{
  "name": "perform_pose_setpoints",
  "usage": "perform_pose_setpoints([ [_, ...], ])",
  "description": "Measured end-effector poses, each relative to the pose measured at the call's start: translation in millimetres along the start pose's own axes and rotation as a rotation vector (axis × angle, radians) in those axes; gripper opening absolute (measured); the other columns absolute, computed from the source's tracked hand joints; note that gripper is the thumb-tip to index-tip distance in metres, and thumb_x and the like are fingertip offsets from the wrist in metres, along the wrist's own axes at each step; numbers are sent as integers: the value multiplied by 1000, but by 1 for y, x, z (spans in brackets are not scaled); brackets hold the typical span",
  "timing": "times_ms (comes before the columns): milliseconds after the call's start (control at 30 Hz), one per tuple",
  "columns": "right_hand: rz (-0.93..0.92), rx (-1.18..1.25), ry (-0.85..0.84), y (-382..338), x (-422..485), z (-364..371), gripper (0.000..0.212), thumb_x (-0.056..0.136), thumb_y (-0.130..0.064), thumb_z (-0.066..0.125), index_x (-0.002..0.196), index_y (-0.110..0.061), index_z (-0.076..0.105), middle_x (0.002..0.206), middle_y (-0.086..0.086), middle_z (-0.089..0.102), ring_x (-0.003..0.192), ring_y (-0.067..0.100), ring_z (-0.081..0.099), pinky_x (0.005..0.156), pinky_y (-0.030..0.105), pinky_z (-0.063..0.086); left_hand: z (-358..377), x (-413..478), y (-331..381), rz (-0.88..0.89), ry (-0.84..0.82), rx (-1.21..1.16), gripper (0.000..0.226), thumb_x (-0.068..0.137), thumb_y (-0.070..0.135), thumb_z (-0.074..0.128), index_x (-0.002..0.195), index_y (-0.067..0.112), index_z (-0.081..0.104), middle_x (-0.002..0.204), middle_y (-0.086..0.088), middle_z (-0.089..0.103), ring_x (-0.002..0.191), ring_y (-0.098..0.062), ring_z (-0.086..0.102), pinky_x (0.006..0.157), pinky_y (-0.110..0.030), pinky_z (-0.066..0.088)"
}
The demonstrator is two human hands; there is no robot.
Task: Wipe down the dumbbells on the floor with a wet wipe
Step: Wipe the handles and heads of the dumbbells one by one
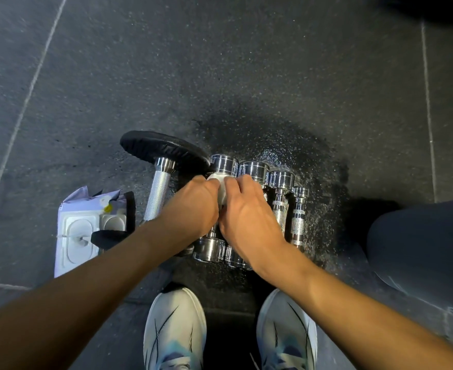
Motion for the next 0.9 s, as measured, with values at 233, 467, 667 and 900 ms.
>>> perform_pose_setpoints([
  [233,34,248,-163,7,2,21,58,91,-6,67,144,-9,45,147,9,45,115,21,63,95,21,54,4,6,-11,-169,-77,-187,36,99,12,47,135,16,54,134,-10,48,96,-18,56,77,-28,44],
  [467,217,481,-201,23,12,28,19,99,-10,57,116,-16,51,94,1,68,77,13,67,65,30,61,9,3,-12,-301,-117,-366,44,97,10,48,140,15,41,123,-9,59,101,-23,60,71,-31,48],
  [667,238,462,-342,27,0,42,21,100,-12,57,120,-12,48,94,6,71,80,20,73,70,40,64,4,8,-21,-306,-235,-271,28,96,12,46,123,12,53,116,-8,59,98,-24,58,91,-40,51],
  [900,363,593,-445,27,-8,51,26,97,-12,64,119,-15,49,100,6,71,84,24,73,69,48,63,19,5,-31,-409,-373,-435,24,84,4,46,96,3,66,88,-16,73,91,-36,72,88,-53,59],
])
Point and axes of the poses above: each hand's wrist, its own x-axis towards the middle knuckle, its own z-axis out of the palm, y = z × x, the point moved 7 cm from there along x, towards the middle knuckle
